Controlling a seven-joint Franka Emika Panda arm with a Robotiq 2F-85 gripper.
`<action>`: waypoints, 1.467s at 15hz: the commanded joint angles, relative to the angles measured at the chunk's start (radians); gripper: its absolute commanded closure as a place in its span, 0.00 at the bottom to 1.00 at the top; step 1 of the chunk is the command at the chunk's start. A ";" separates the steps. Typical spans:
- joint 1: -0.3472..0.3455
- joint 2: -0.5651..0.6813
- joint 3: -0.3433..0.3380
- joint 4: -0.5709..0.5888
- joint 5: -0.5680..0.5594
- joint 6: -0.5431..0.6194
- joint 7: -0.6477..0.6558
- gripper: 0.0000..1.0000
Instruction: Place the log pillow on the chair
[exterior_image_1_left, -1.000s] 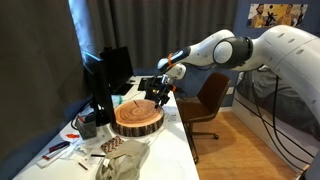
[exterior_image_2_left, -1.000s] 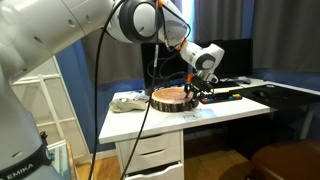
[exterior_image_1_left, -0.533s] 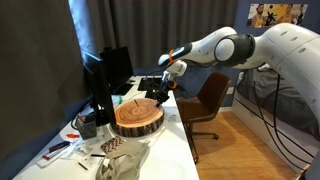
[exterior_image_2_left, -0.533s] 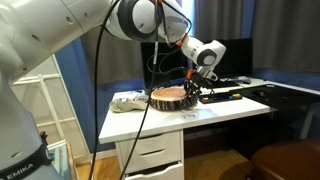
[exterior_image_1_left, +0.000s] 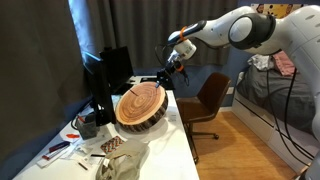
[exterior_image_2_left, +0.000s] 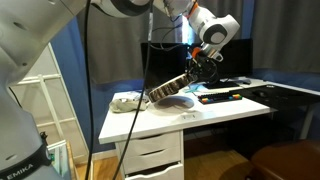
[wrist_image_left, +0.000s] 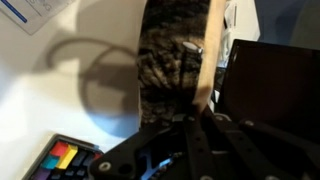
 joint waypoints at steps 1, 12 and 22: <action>-0.103 -0.114 0.026 -0.112 0.183 -0.023 -0.106 0.96; -0.152 -0.127 -0.172 -0.215 0.669 -0.058 -0.277 0.93; -0.173 -0.110 -0.190 -0.202 0.800 -0.031 -0.249 0.98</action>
